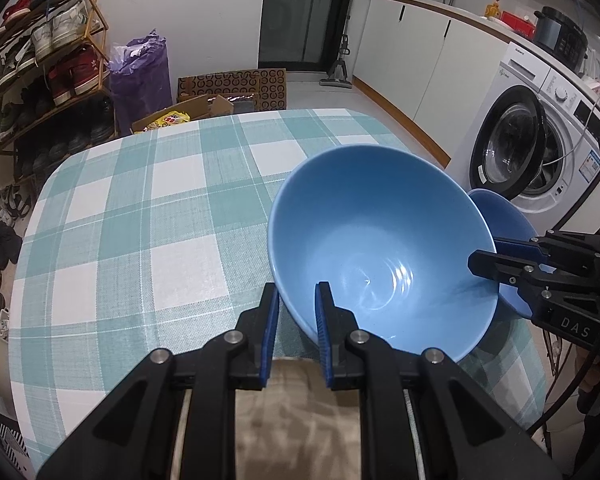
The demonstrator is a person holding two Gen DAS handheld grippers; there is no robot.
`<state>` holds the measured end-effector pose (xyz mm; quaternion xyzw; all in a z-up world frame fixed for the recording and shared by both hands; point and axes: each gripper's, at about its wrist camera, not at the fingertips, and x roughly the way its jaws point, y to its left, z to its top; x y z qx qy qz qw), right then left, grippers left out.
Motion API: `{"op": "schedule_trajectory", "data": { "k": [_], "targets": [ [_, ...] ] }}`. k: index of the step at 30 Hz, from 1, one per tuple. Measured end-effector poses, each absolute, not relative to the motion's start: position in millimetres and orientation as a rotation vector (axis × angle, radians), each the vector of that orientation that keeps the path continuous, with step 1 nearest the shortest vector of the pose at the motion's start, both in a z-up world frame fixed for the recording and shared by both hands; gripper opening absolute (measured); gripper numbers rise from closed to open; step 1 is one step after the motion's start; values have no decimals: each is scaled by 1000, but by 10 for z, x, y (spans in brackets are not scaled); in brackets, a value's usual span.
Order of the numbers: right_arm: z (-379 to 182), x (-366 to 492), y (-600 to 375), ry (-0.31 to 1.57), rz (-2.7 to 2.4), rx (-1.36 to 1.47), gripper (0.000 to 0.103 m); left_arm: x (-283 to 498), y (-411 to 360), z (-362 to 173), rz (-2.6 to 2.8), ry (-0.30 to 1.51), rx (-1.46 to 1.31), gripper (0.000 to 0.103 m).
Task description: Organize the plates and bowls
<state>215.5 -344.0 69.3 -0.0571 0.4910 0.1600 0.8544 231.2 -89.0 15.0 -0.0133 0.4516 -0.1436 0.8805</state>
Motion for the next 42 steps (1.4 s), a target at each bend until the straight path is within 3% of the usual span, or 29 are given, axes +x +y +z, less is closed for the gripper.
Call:
{"op": "schedule_trajectory", "data": {
  "k": [23, 29, 35, 36, 37, 39, 42],
  "targets": [
    [623, 2189, -3470, 1058, 325, -109, 26, 2318, -915, 76, -305, 956, -17, 19],
    [692, 2184, -3505, 1025, 327, -98, 30, 2301, -917, 112, -301, 943, -11, 43],
    [803, 2170, -3547, 989, 340, -75, 57, 2283, -868, 153, -289, 936, -32, 51],
    [808, 2165, -3553, 989, 344, -70, 66, 2277, -860, 157, -288, 935, -34, 55],
    [811, 2160, -3557, 987, 348, -64, 73, 2267, -843, 169, -285, 931, -40, 59],
    [825, 2137, -3571, 979, 364, -47, 80, 2241, -801, 196, -274, 917, -59, 85],
    [864, 2079, -3575, 948, 391, -34, 86, 2212, -753, 253, -262, 897, -81, 96]
  ]
}}
